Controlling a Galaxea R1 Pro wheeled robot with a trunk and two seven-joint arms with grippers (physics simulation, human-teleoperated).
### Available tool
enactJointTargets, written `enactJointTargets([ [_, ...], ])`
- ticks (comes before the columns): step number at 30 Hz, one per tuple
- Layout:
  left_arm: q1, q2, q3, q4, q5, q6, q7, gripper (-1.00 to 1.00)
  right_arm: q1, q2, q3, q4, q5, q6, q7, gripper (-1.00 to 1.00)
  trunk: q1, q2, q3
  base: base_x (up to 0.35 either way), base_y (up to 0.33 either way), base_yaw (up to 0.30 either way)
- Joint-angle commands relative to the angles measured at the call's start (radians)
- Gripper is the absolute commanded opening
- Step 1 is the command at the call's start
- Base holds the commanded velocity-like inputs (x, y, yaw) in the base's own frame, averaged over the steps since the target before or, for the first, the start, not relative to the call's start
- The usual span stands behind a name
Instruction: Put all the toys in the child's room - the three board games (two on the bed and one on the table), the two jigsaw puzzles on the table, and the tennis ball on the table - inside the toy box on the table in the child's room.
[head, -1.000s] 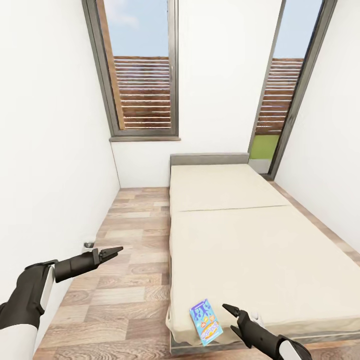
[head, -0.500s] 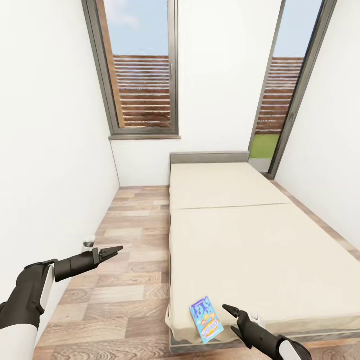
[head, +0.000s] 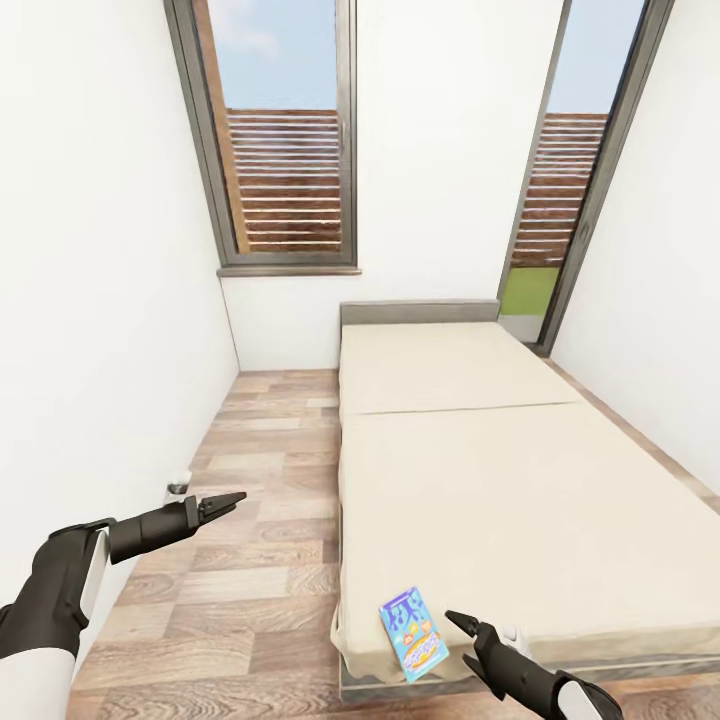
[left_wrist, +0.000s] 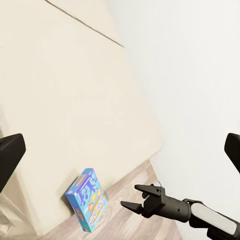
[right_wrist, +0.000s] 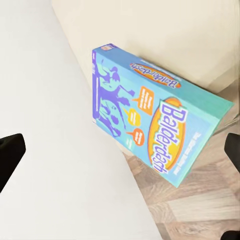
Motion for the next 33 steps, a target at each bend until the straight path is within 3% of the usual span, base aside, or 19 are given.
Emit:
enactJointTargets([
  [1, -0.001, -0.001, 0.001, 0.0, -0.004, 0.01, -0.007, 1.0, 0.0, 0.0, -0.004, 0.0, -0.004, 0.008, 0.001, 1.0, 0.004, -0.008, -0.004, 0.0, 0.0, 0.0],
  [33, -0.001, -0.002, 0.0, -0.001, -0.004, 0.005, -0.006, 1.0, -0.001, 0.001, -0.003, 0.0, -0.007, 0.008, 0.002, 1.0, 0.127, -0.232, -0.104, 0.0, 0.0, 0.0],
])
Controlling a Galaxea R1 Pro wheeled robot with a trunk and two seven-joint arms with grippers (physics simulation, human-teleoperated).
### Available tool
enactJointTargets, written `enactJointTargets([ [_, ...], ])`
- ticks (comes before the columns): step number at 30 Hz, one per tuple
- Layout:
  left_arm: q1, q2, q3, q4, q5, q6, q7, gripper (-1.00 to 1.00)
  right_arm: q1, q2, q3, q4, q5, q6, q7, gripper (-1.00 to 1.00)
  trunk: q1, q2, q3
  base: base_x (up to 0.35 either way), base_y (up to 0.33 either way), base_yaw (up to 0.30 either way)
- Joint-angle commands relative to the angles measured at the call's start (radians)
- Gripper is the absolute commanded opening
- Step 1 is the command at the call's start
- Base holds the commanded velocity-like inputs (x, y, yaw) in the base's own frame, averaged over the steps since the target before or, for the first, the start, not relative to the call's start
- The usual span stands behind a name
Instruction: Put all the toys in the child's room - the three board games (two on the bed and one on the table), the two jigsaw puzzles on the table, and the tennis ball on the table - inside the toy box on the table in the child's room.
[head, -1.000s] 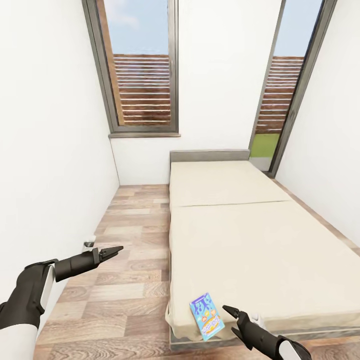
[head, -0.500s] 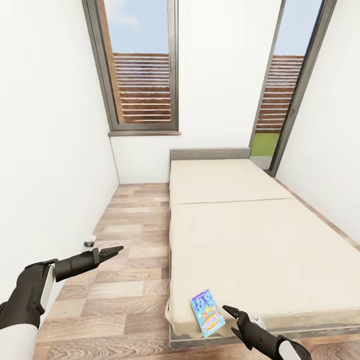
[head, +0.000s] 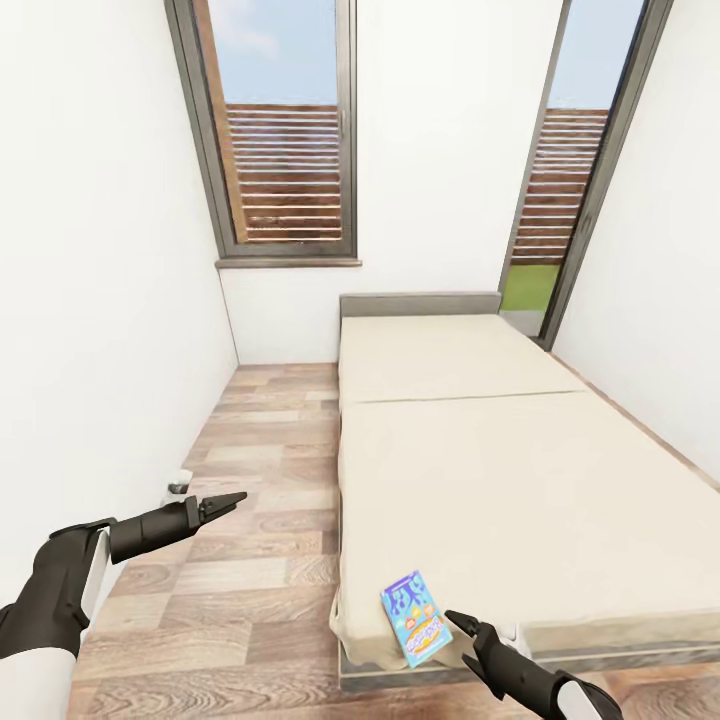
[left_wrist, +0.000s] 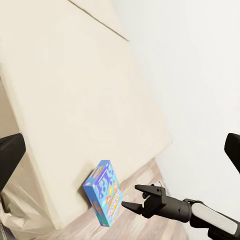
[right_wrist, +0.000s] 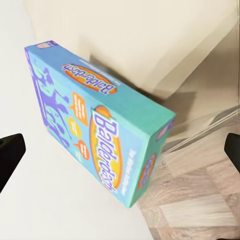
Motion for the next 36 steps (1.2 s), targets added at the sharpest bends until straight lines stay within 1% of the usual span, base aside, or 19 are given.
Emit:
enactJointTargets([
  [1, -0.001, 0.0, 0.002, 0.0, -0.004, 0.01, -0.006, 1.0, 0.0, 0.001, -0.004, 0.0, -0.003, 0.007, 0.001, 1.0, 0.004, -0.008, -0.004, 0.0, 0.0, 0.0],
  [11, -0.001, -0.001, 0.002, 0.0, -0.004, 0.01, -0.005, 1.0, 0.0, 0.0, -0.004, 0.0, -0.004, 0.009, 0.006, 1.0, 0.042, -0.078, -0.035, 0.0, 0.0, 0.0],
  [24, -0.001, -0.002, 0.002, -0.021, -0.004, 0.011, -0.007, 1.0, -0.001, 0.001, 0.002, -0.001, -0.002, 0.013, 0.008, 1.0, 0.042, -0.078, -0.035, 0.0, 0.0, 0.0],
  [36, -0.001, -0.002, 0.002, -0.023, -0.004, 0.01, -0.007, 1.0, 0.0, 0.001, 0.004, -0.001, -0.001, 0.015, 0.01, 1.0, 0.042, -0.078, -0.035, 0.0, 0.0, 0.0],
])
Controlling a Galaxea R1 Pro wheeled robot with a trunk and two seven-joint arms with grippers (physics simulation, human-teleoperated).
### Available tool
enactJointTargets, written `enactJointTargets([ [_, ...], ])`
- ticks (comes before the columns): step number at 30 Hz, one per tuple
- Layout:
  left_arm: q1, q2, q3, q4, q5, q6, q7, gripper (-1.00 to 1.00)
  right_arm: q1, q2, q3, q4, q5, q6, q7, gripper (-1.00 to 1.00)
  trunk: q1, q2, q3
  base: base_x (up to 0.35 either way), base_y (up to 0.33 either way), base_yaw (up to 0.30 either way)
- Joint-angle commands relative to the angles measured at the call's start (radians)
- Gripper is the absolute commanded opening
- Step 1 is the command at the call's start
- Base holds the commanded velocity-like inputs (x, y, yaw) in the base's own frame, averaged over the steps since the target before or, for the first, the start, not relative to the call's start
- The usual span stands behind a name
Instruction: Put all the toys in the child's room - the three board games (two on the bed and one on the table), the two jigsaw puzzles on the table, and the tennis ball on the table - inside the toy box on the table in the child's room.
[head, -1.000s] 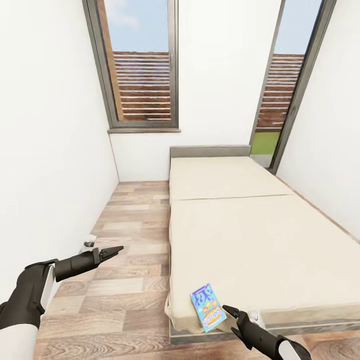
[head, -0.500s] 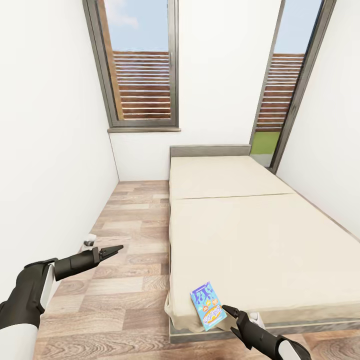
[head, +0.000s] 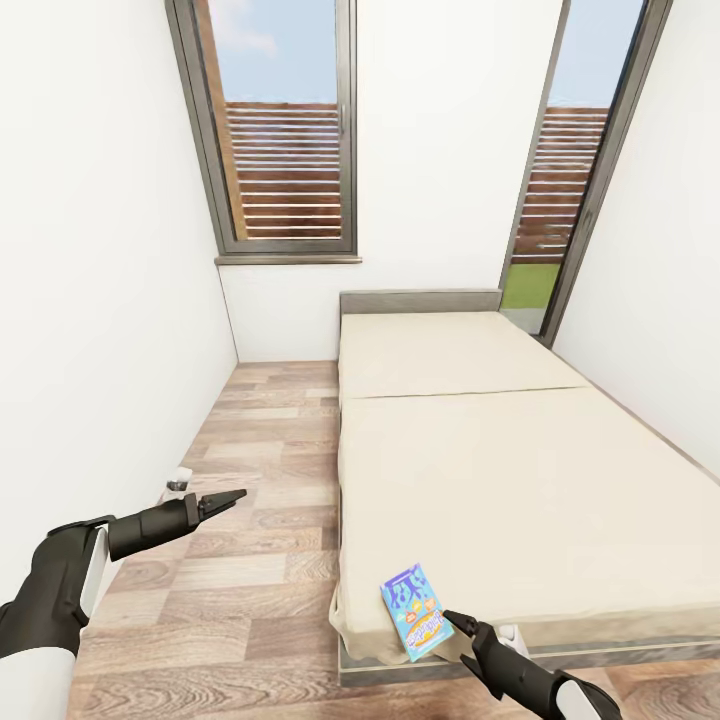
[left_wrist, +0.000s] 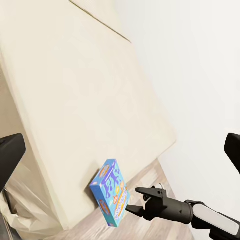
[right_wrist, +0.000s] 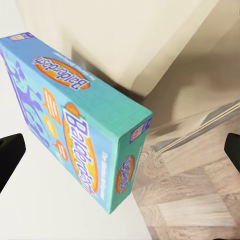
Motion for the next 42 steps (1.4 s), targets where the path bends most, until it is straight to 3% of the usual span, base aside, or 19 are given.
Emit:
enactJointTargets([
  [1, -0.001, 0.0, 0.002, 0.0, -0.005, 0.01, -0.007, 1.0, -0.001, 0.0, -0.004, 0.0, -0.003, 0.008, 0.001, 1.0, 0.0, 0.0, -0.001, 0.0, 0.0, 0.0],
  [42, -0.001, 0.0, 0.002, 0.0, -0.005, 0.009, -0.007, 1.0, 0.0, 0.005, -0.002, 0.0, 0.001, 0.013, -0.005, 1.0, 0.0, 0.0, -0.001, 0.012, 0.02, 0.0],
])
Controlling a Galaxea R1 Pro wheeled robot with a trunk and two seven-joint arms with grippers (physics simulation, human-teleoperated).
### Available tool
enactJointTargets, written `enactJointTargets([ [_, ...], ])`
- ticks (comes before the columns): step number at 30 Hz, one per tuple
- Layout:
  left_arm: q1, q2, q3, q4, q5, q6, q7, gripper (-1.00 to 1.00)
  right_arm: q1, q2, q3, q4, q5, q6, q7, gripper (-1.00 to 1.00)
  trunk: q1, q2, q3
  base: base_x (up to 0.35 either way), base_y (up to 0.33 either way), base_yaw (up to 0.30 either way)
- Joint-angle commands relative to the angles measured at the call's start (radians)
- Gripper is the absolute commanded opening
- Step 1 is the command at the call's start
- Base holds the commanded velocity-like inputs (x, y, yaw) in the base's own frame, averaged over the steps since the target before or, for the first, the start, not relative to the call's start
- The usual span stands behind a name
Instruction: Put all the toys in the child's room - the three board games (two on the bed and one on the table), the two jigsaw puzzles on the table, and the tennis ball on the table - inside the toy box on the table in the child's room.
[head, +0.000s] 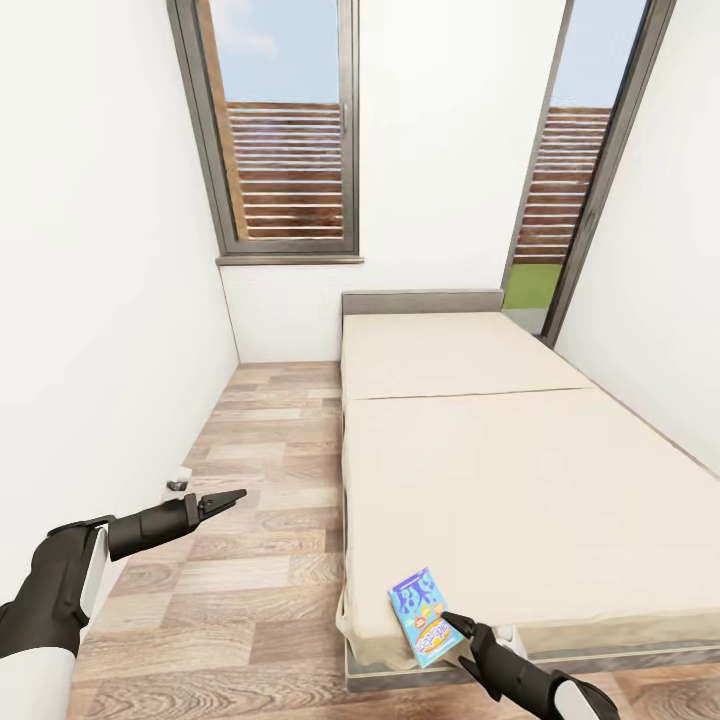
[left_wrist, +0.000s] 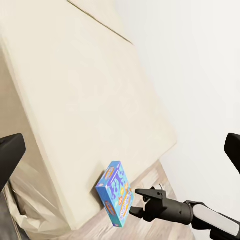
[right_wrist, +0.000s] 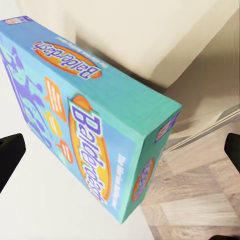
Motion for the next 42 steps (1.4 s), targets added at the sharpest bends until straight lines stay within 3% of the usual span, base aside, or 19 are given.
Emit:
enactJointTargets([
  [1, -0.001, 0.0, 0.002, 0.0, -0.005, 0.01, -0.007, 1.0, -0.001, 0.001, -0.004, 0.0, -0.002, 0.007, 0.001, 1.0, 0.0, 0.0, -0.001, 0.0, 0.0, 0.0],
  [37, -0.001, 0.0, 0.002, 0.0, -0.005, 0.01, -0.005, 1.0, -0.001, 0.003, -0.003, -0.002, 0.002, 0.006, 0.011, 1.0, 0.0, 0.0, -0.001, 0.031, 0.016, 0.0],
  [38, -0.001, 0.0, 0.002, 0.0, -0.005, 0.01, -0.005, 1.0, -0.001, 0.003, -0.003, -0.002, 0.002, 0.006, 0.012, -1.0, 0.0, 0.0, -0.001, 0.0, 0.0, 0.0],
  [42, -0.001, 0.0, 0.002, 0.0, -0.005, 0.01, -0.005, 1.0, -0.001, 0.004, -0.003, -0.004, 0.003, 0.006, 0.014, -1.0, 0.0, 0.0, -0.001, 0.0, 0.0, 0.0],
])
